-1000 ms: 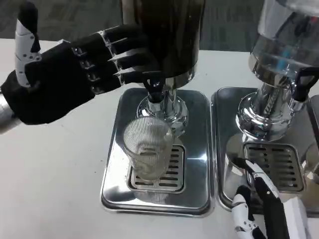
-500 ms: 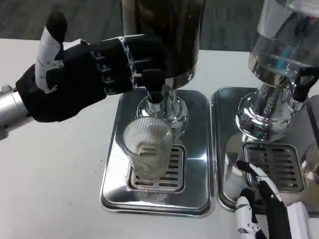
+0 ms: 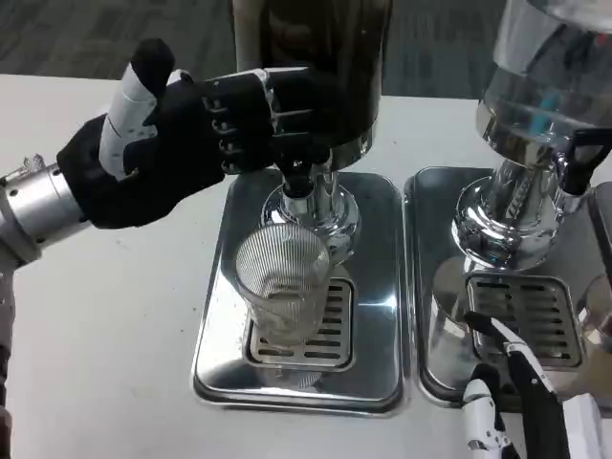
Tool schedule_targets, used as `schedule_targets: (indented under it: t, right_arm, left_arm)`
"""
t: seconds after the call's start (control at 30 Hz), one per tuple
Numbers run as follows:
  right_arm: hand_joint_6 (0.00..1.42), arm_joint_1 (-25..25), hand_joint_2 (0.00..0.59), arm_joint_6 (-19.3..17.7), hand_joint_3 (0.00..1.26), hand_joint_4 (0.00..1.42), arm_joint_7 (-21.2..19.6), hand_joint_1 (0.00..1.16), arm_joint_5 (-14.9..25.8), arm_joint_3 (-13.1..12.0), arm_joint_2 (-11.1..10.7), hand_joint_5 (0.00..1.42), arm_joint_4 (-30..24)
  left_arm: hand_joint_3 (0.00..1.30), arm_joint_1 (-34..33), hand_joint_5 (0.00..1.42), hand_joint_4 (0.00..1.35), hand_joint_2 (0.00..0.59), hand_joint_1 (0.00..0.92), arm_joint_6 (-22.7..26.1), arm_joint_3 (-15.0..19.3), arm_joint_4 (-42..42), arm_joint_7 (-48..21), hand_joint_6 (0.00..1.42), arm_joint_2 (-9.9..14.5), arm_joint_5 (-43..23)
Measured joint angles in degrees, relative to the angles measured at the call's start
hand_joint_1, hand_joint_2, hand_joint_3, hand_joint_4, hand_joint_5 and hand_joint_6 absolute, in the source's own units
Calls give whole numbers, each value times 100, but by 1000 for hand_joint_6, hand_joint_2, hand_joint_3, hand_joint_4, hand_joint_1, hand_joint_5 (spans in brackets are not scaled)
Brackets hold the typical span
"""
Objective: Grasp the cup under the faucet to collect the drink, then remove the cup.
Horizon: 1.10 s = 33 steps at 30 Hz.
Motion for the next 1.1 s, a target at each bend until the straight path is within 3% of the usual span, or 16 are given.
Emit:
schedule_targets:
  t: [0.4,0.8,1.1]
  right_arm:
    - [66,17,558,-8,241,174,0,224,57,-62,0,143,9]
    - [65,116,558,-29,241,174,-2,223,92,-105,67,146,9]
    - [65,80,563,-30,241,175,25,214,105,-111,39,147,7]
  left_arm:
    - [255,127,107,122,53,0,-871,-26,13,157,199,-169,237]
    - [246,355,96,117,62,0,-1054,-133,79,159,187,-370,260]
    - [254,426,115,120,63,0,-1339,-157,79,158,197,-381,258]
